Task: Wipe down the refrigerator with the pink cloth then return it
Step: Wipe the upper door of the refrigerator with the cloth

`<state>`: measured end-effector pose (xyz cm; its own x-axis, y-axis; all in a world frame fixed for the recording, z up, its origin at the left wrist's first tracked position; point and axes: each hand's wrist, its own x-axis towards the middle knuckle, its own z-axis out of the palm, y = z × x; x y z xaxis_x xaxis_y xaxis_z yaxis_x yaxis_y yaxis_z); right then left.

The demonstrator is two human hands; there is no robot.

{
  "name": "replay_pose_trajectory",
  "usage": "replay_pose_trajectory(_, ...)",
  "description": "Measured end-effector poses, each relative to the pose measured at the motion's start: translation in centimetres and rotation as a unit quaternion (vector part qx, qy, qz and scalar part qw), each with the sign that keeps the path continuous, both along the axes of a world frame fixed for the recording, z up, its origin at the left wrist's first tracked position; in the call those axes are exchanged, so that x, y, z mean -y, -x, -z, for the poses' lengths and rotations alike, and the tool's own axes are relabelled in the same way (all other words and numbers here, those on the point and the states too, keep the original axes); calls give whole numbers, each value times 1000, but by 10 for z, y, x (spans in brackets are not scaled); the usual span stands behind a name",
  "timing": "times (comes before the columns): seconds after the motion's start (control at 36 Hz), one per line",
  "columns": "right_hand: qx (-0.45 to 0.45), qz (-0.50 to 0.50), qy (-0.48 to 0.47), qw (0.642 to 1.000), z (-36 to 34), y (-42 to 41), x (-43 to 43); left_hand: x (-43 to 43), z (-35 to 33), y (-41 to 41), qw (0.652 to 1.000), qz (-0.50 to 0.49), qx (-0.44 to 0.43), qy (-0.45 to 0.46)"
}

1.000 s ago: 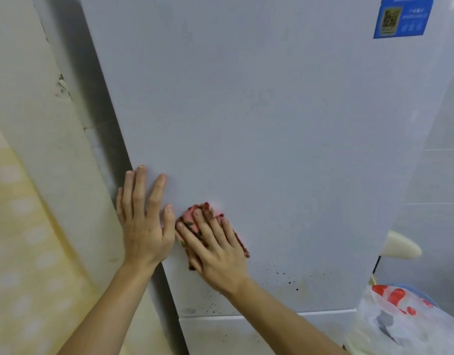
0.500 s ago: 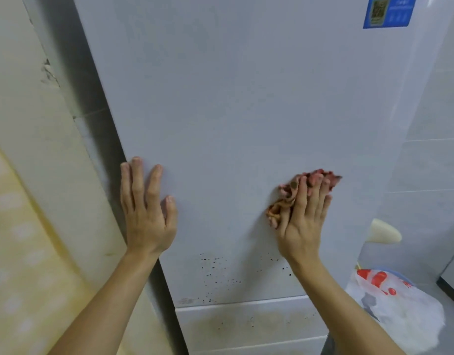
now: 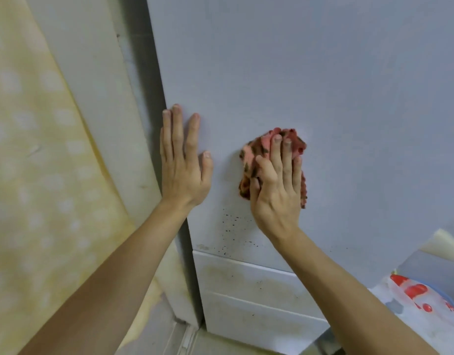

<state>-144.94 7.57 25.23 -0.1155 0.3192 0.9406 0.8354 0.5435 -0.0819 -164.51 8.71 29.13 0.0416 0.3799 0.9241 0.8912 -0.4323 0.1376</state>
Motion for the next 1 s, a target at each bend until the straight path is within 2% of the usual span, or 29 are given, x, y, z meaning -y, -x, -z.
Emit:
replay_pose_trajectory(0.08, -17, -20, 14, 1000, -2, 1, 1, 1, -3, 0, 1000, 3, -5, 7)
replay_pose_trajectory(0.28, -28, 7, 8, 1000, 0, 6, 2, -4, -3, -2, 999, 51, -8, 3)
replay_pose_trajectory(0.56, -113, 47, 3, 993, 24, 39, -3, -27, 16, -4, 993, 79, 11, -83)
replay_pose_trajectory(0.78, -68, 45, -33, 996, 56, 43, -6, -34, 60, 18, 985, 142, -8, -101)
replay_pose_trajectory(1.0, -57, 68, -102, 991, 63, 42, -16, -49, 114, 57, 983, 58, 19, -173)
